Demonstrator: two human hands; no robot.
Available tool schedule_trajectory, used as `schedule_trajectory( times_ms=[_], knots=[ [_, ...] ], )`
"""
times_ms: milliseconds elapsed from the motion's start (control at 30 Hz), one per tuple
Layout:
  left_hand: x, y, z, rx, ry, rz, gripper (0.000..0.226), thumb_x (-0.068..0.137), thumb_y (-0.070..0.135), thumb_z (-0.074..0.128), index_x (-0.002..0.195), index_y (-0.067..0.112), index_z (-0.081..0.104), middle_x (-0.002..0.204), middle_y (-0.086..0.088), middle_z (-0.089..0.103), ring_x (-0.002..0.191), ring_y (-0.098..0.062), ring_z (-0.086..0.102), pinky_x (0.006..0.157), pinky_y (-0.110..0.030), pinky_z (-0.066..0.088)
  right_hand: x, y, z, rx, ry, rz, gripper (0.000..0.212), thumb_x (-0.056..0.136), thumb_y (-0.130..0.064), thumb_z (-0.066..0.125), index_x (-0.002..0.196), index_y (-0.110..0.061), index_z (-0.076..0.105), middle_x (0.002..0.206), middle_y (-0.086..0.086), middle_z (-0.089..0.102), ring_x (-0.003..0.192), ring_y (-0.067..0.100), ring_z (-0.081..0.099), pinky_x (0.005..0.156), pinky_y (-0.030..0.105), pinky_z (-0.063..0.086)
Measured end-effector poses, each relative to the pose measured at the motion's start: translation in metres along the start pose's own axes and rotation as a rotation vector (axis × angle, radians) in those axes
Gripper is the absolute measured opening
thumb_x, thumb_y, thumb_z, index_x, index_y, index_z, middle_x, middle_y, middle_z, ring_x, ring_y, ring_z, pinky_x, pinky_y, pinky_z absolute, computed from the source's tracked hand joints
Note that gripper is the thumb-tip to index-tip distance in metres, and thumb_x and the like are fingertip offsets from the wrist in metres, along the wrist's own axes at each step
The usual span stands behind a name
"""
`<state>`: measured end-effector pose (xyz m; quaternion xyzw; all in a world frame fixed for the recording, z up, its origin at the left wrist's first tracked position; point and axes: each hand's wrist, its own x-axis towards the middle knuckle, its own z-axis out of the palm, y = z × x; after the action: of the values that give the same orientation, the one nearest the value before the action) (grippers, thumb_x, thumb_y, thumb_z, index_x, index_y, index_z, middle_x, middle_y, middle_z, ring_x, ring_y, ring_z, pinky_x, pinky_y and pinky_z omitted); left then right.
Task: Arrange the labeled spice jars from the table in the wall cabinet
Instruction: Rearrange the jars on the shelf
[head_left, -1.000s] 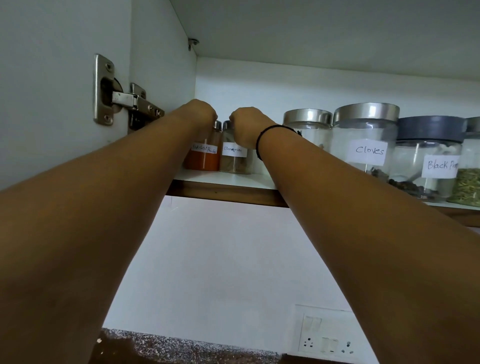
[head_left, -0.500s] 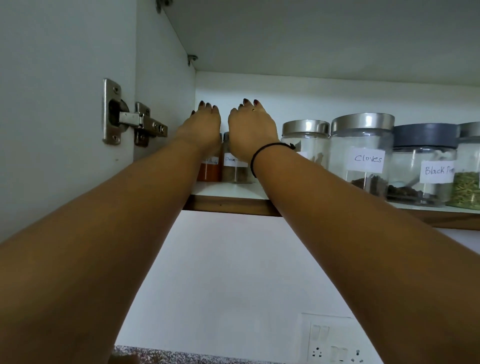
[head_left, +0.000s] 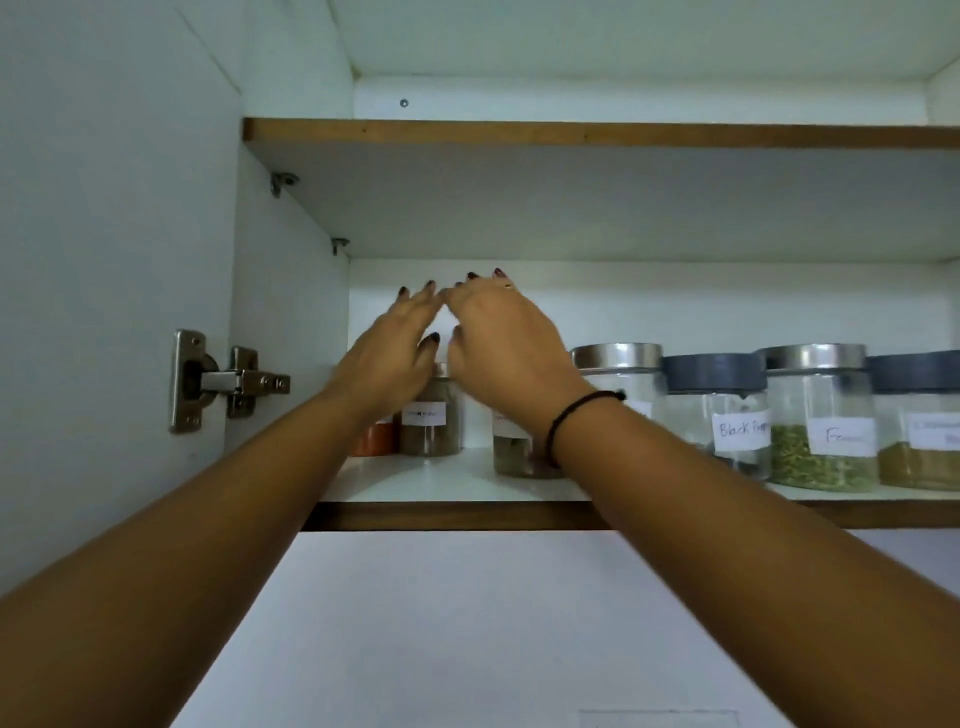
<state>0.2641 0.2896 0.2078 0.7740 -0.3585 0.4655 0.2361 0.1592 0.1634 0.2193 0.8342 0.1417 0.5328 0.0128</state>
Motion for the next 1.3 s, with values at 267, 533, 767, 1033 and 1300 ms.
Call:
schedule_trajectory(
  times_ms=[267,533,767,1033,1300],
  knots=[
    [0.005,0.045,-0.005,-0.241,-0.391,0.058,0.046,0.103,0.028,0.047,0.149,0.030,0.041,0.160,0.008,0.033,0.149,-0.010,0.023,0.120,-0.037,0.024,-0.033,0.074,-0.095,0.147,-0.217,0.183,0.018,0.091,-0.023,0.062,0.099,-0.013,0.075,0.095,-0.002,0.072,0.085,0.013,0.067,0.081,0.035,0.058],
    [0.003,0.056,-0.003,-0.297,-0.413,-0.011,0.034,0.100,0.020,0.056,0.134,0.021,0.058,0.136,0.002,0.060,0.119,-0.009,0.052,0.101,-0.027,0.042,-0.054,0.092,-0.105,0.134,-0.323,0.135,0.023,0.096,-0.022,0.059,0.112,-0.017,0.075,0.108,-0.006,0.070,0.089,0.009,0.063,0.076,0.022,0.050],
    [0.006,0.068,-0.009,-0.071,-0.376,-0.048,0.036,0.097,0.026,0.061,0.133,0.020,0.061,0.129,0.001,0.064,0.112,-0.013,0.053,0.092,-0.028,0.039,-0.047,0.089,-0.093,0.018,-0.308,0.103,0.023,0.096,-0.020,0.062,0.116,-0.020,0.073,0.114,-0.001,0.071,0.090,0.016,0.064,0.072,0.024,0.050],
    [0.006,0.085,0.001,0.137,-0.310,-0.042,0.038,0.097,0.033,0.060,0.130,0.014,0.062,0.120,-0.005,0.066,0.099,-0.015,0.054,0.083,-0.027,0.041,-0.041,0.083,-0.064,-0.287,-0.195,0.103,0.013,0.091,-0.011,0.063,0.088,-0.016,0.074,0.085,0.005,0.069,0.068,0.025,0.058,0.058,0.028,0.047],
    [0.010,0.082,0.011,0.225,-0.314,-0.069,0.039,0.100,0.030,0.056,0.135,0.014,0.060,0.123,-0.008,0.065,0.108,-0.024,0.058,0.090,-0.031,0.043,-0.044,0.071,-0.064,-0.342,-0.305,0.061,0.039,0.081,0.013,0.052,0.058,-0.013,0.033,0.061,0.002,0.034,0.050,0.014,0.030,0.048,0.025,0.029]
  ],
)
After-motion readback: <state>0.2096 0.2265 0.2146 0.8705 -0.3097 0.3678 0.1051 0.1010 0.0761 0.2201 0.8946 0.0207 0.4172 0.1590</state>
